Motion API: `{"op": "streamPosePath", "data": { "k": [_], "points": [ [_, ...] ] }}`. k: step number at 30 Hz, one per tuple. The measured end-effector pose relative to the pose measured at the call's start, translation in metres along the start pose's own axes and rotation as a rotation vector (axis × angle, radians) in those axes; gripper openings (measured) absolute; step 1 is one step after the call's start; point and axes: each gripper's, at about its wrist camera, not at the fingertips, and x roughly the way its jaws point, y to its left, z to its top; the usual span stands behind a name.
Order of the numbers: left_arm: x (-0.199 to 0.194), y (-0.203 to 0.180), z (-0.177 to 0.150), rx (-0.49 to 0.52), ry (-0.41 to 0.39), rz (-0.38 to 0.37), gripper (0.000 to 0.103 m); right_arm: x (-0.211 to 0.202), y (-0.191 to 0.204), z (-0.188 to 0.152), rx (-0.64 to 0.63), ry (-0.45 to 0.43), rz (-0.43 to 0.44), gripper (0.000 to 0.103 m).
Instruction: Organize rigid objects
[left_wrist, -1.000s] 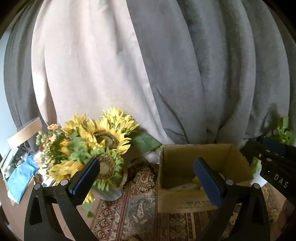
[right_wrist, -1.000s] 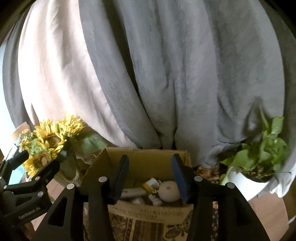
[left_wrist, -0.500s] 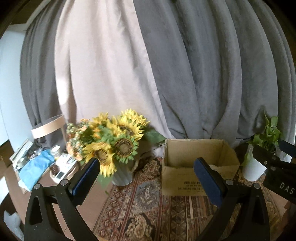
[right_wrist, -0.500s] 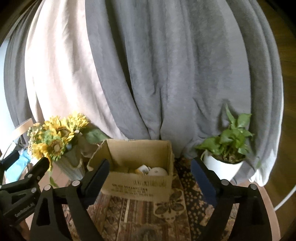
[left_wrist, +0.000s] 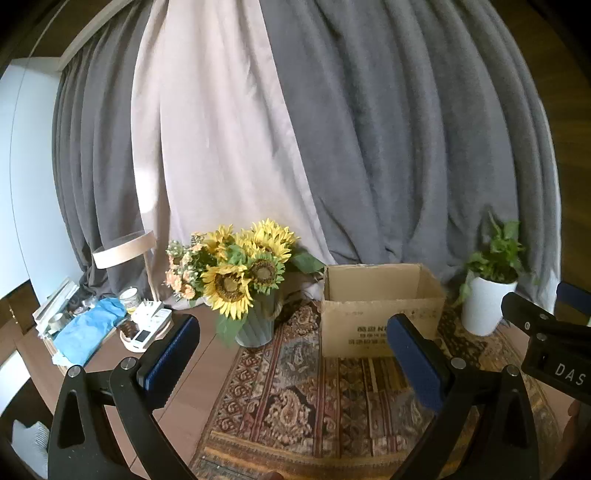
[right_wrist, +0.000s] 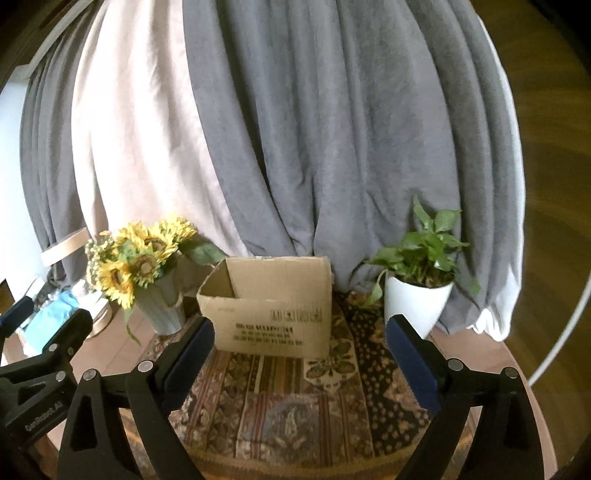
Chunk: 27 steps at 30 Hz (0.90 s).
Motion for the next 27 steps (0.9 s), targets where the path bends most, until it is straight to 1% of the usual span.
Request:
{"op": "streamPosePath", "data": {
  "k": [8, 17, 20, 27],
  "points": [
    [-0.054, 0.02, -0.02, 0.024, 0.0, -0.06, 0.103, -0.061, 0.012, -0.027, 0.02, -0.003, -0.05, 0.095],
    [-0.116, 0.041, -0.038, 0.042, -0.007, -0.091, 0.103, -0.136, 0.036, -0.059, 0.041, -0.027, -0.089, 0.095],
    [-0.135, 0.046, -0.042, 0.039, -0.014, -0.107, 0.103, -0.157, 0.041, -0.067, 0.047, -0.024, -0.093, 0.095],
    [-0.169, 0.05, -0.046, 0.032, -0.038, -0.128, 0.103, -0.198, 0.046, -0.076, 0.048, -0.045, -0.118, 0.095]
  ]
}}
